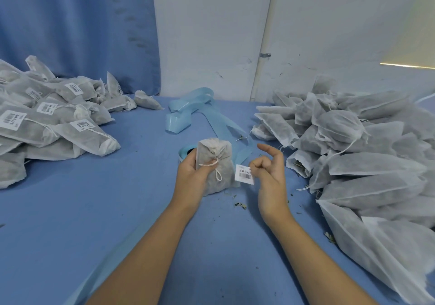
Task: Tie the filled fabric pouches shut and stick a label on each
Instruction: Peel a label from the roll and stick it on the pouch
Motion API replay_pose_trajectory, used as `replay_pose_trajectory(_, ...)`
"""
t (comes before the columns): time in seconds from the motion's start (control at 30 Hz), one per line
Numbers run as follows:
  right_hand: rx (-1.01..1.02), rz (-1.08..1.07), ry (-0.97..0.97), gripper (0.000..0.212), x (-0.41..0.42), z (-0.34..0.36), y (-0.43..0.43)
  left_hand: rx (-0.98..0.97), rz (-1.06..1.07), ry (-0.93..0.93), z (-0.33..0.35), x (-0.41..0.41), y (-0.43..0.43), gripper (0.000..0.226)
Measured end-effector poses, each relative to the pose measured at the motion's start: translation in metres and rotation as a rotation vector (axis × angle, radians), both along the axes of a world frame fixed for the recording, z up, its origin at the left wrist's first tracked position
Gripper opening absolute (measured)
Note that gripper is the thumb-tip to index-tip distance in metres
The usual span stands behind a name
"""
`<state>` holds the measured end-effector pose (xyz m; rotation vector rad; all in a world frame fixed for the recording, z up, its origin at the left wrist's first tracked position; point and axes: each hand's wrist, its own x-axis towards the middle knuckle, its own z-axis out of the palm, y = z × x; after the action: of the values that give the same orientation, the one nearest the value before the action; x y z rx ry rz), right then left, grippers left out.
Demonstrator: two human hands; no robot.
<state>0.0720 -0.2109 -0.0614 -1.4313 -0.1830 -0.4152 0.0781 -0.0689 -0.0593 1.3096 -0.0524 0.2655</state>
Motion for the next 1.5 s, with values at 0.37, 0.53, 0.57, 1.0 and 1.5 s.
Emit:
replay_pose_trajectory(0.37,-0.417,0.113,-0.175,0.049,-0.007,-0.006,0.011,0.007,-0.077,-0.056,0.001,-0.002,-0.001,0.029)
replay_pose_trajectory(0.53,-0.663,0.028,-0.189,0.049,-0.006,-0.010,0.013,-0.015,-0.121,-0.069,0.003,-0.003,-0.002,0.029)
replay_pose_trajectory(0.57,-0.708,0.004,-0.191,0.048,-0.006,-0.011,0.013,-0.018,-0.123,-0.066,0.003,-0.004,-0.001,0.028)
replay_pose_trajectory(1.0,-0.780,-0.184,-0.029,0.078,-0.012,-0.004,0.021,-0.091,-0.116,0.004,0.006,-0.004,-0.002,0.020)
replay_pose_trajectory(1.5,0.143,0.064,0.354,0.031,-0.007,0.006,0.013,-0.022,-0.342,0.143,0.003,-0.006,-0.008,0.042)
